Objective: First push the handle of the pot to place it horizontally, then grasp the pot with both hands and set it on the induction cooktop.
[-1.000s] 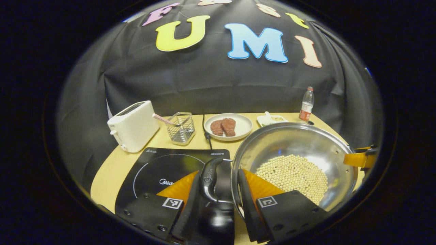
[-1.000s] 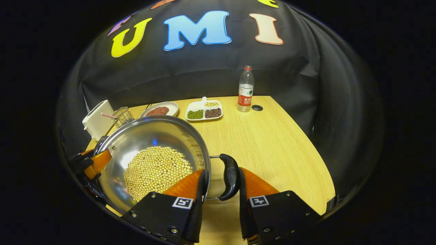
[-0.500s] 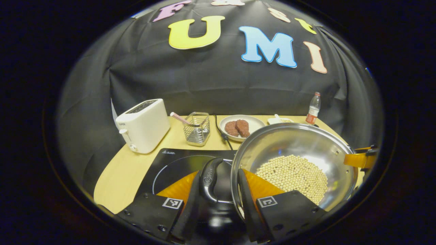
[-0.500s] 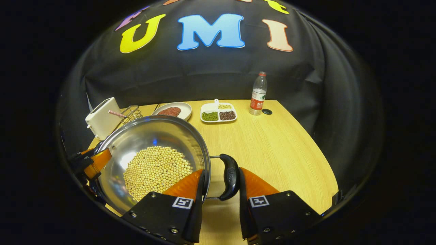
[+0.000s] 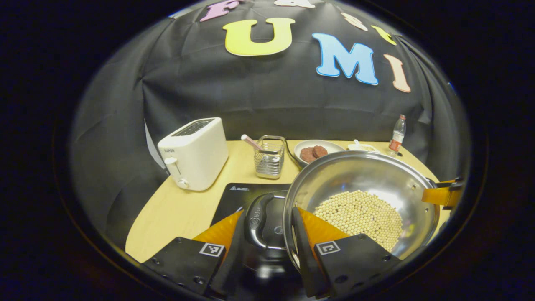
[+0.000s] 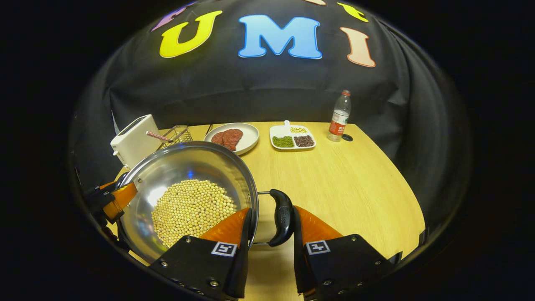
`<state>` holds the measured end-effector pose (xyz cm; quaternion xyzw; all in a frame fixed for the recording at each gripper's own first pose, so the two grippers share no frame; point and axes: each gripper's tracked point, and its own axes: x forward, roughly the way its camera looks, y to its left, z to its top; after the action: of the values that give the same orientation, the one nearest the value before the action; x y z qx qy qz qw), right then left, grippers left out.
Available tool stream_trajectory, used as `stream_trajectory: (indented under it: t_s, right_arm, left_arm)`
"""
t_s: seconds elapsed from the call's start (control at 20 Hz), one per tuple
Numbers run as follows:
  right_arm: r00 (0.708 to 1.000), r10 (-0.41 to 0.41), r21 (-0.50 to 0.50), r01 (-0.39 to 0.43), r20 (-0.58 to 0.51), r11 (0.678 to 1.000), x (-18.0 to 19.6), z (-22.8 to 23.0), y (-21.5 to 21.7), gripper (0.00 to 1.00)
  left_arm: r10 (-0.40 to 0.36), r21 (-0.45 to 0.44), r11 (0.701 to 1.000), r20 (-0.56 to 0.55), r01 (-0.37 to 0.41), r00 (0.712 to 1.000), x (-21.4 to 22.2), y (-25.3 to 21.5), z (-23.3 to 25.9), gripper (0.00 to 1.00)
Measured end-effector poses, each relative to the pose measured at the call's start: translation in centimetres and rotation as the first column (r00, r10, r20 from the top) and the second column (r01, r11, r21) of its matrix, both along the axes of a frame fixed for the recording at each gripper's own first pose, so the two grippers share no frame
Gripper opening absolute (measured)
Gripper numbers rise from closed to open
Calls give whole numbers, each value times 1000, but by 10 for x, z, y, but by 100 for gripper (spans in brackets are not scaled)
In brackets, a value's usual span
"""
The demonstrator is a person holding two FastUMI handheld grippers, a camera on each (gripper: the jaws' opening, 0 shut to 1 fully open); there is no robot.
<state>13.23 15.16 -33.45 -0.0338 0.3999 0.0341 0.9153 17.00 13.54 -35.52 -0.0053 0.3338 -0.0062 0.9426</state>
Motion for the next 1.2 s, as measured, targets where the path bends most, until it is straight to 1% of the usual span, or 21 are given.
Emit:
stream_trajectory:
  t_s: [0.15,0.2,0.25,0.4,0.45,0.5,0.9,0.95,1.0,1.05,1.1,1.15,1.2]
  right_arm:
    - [1000,12,-3,-12,-1,1000,4,-1,23,46]
    - [1000,16,-3,-16,-3,1000,5,-3,29,46]
    - [1000,21,-3,-21,-3,1000,5,-4,36,46]
    - [1000,29,8,-28,-11,1000,8,-8,52,45]
    - [999,31,10,-31,-12,999,9,-9,57,45]
    - [999,35,11,-35,-11,999,9,-10,61,45]
    - [999,52,12,-52,-14,999,10,-17,84,45]
    - [999,52,14,-51,-13,999,12,-18,86,45]
    - [999,50,17,-50,-16,999,12,-19,87,46]
    - [999,49,25,-48,-13,999,13,-19,89,45]
    - [999,50,32,-50,-10,998,14,-20,90,45]
    - [998,64,39,-63,-5,997,14,-19,91,48]
    - [996,85,52,-85,4,995,15,-18,93,52]
  left_arm:
    - [10,-2,1000,-9,-10,1000,2,23,-6,61]
    - [15,-2,1000,-13,-15,1000,3,30,-9,65]
    - [18,-2,1000,-15,-18,1000,4,37,-10,61]
    - [25,10,1000,-17,-25,1000,7,54,-11,61]
    - [27,14,1000,-15,-26,1000,7,60,-10,65]
    - [28,16,999,-16,-28,999,8,64,-12,61]
    - [41,23,999,-23,-40,999,11,87,-20,61]
    - [38,27,999,-23,-37,999,11,90,-21,65]
    - [35,31,999,-21,-34,999,12,91,-21,61]
    - [33,33,999,-21,-32,999,12,93,-21,61]
    - [35,31,999,-18,-35,999,13,94,-20,62]
    - [32,28,999,-19,-32,999,12,92,-22,63]
    - [39,44,998,-1,-39,999,12,92,-16,69]
